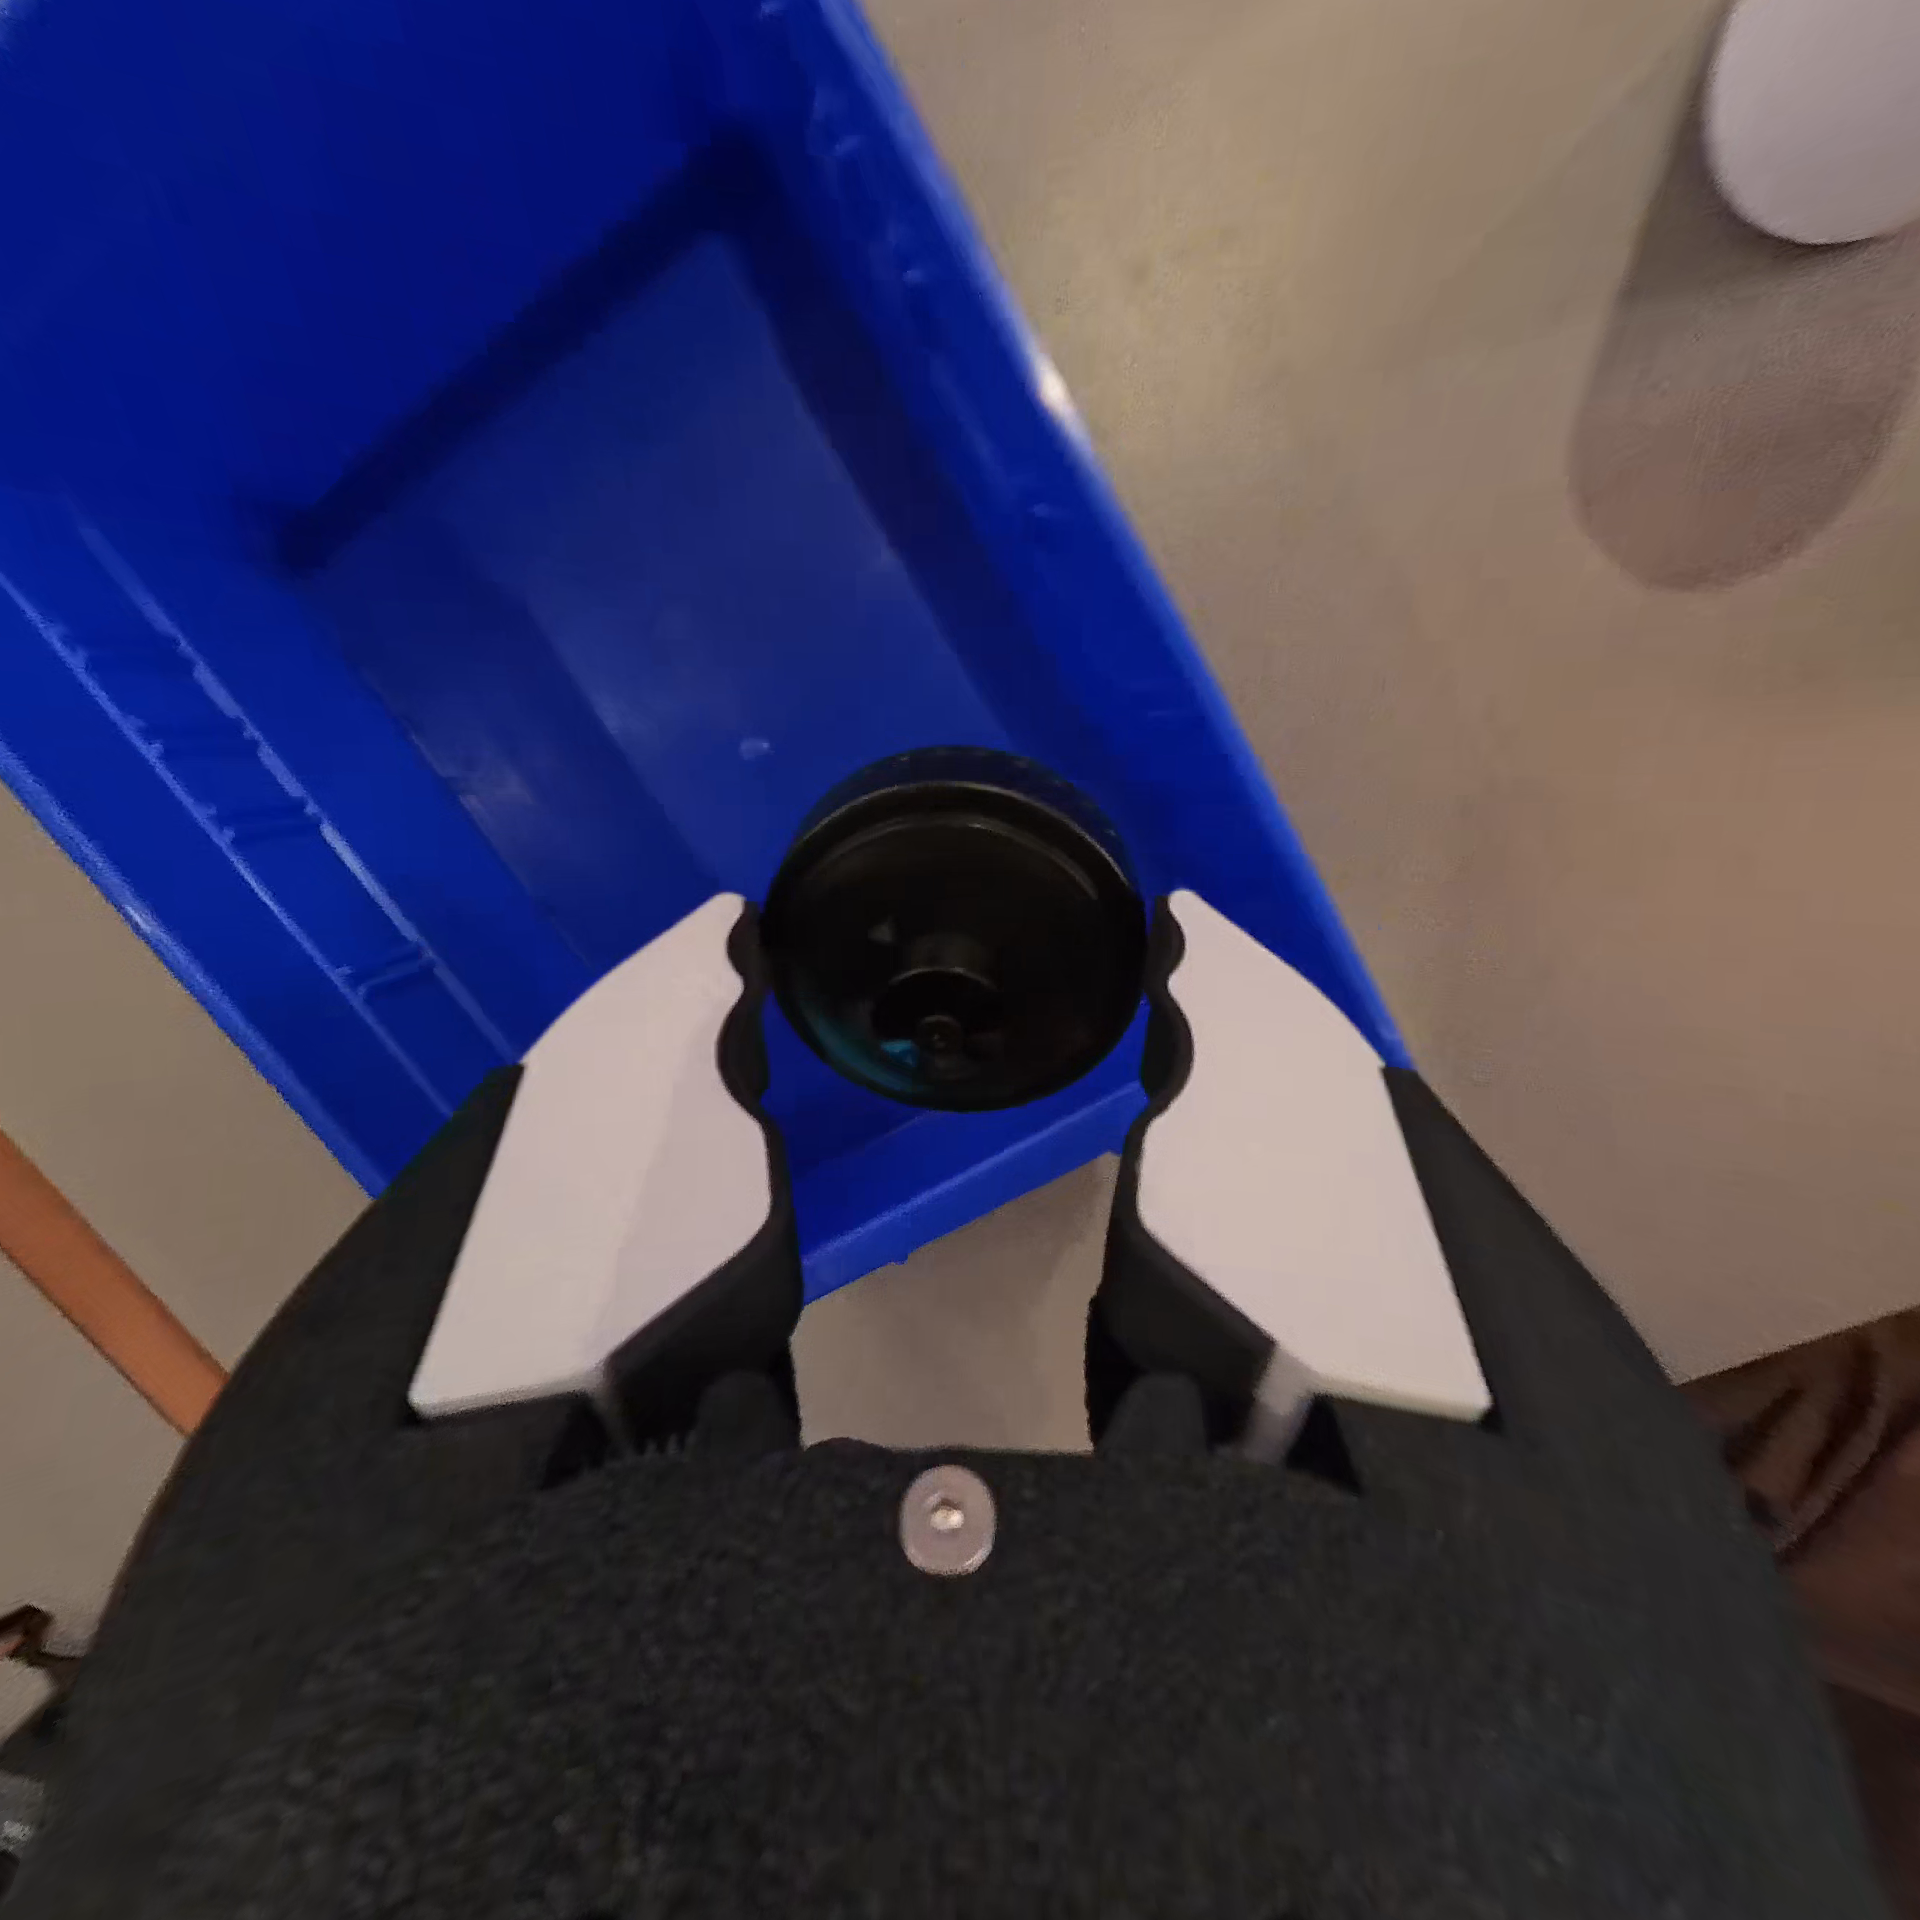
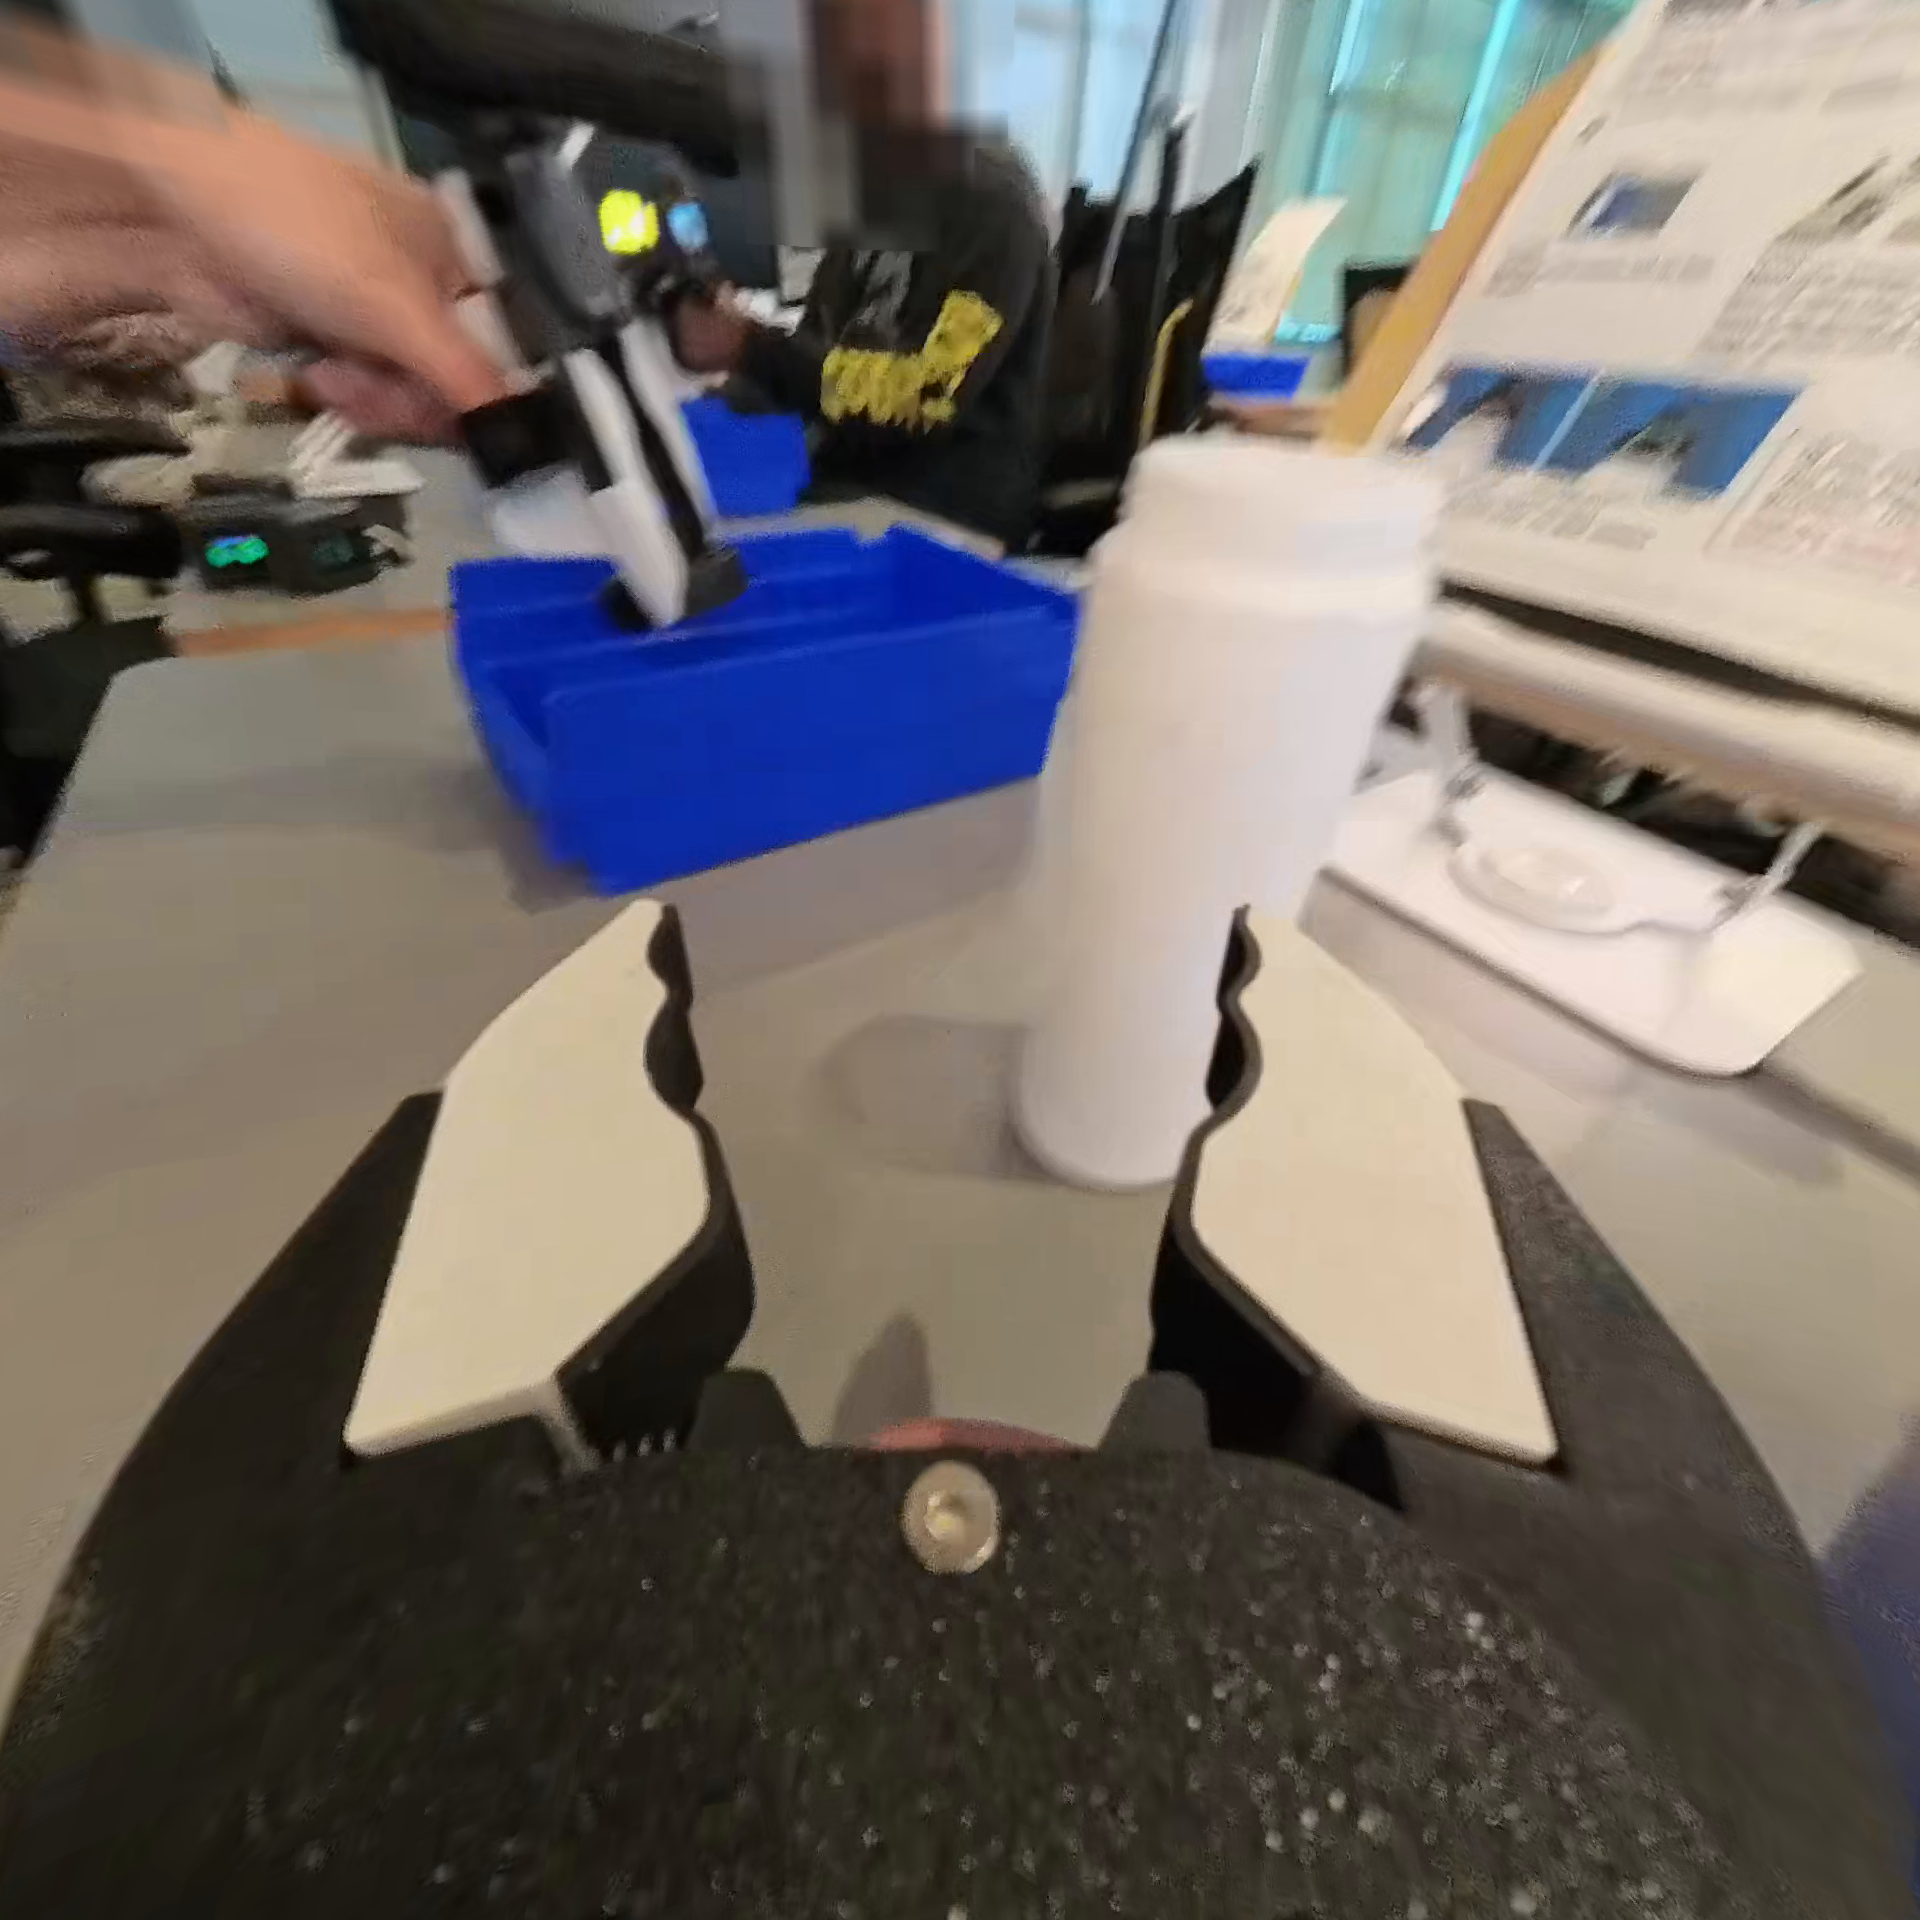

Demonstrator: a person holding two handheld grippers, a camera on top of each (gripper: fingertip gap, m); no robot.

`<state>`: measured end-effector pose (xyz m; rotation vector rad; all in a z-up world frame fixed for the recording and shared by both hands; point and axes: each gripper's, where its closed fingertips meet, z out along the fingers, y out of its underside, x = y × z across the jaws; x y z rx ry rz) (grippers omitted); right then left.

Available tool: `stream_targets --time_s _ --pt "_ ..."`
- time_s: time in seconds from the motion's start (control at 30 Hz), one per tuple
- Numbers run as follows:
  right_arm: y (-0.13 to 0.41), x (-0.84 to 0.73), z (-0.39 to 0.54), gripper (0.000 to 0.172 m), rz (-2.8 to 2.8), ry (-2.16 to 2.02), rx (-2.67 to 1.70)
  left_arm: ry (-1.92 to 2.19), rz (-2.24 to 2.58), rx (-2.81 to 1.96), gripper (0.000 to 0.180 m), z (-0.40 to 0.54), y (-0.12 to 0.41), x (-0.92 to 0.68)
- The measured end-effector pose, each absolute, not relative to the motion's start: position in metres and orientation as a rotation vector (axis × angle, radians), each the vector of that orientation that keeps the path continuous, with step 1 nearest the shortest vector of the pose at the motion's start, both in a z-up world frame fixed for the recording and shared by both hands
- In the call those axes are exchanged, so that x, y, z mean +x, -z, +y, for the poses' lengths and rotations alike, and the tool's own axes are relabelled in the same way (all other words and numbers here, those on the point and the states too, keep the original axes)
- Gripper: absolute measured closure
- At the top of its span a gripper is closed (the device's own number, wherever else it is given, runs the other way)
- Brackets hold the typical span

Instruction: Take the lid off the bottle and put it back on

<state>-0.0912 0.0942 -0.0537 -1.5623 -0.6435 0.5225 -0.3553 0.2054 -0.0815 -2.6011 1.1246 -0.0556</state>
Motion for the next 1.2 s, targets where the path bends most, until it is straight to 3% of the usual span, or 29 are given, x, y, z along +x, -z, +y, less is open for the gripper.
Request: stream_targets --time_s 0.2,0.6,0.67,0.97,1.2 --pt "0.039 -0.089 0.16 0.061 -0.613 -0.69 -1.474 0.095 1.28 -2.531 0.111 0.177 0.071 -0.33" --pt "0.047 -0.111 0.198 0.068 -0.92 -0.91 -1.463 0.151 1.503 -2.558 0.111 0.162 0.047 -0.308" --pt "0.055 -0.116 0.197 0.086 -0.974 -0.926 -1.479 0.149 1.525 -2.547 0.111 0.163 0.036 -0.297" --pt "0.054 -0.118 0.199 0.087 -0.96 -0.934 -1.462 0.076 1.566 -2.434 0.111 0.175 -0.041 -0.192" --pt "0.053 -0.119 0.201 0.087 -0.939 -0.947 -1.442 -0.017 1.584 -2.467 0.111 0.189 -0.039 -0.127"
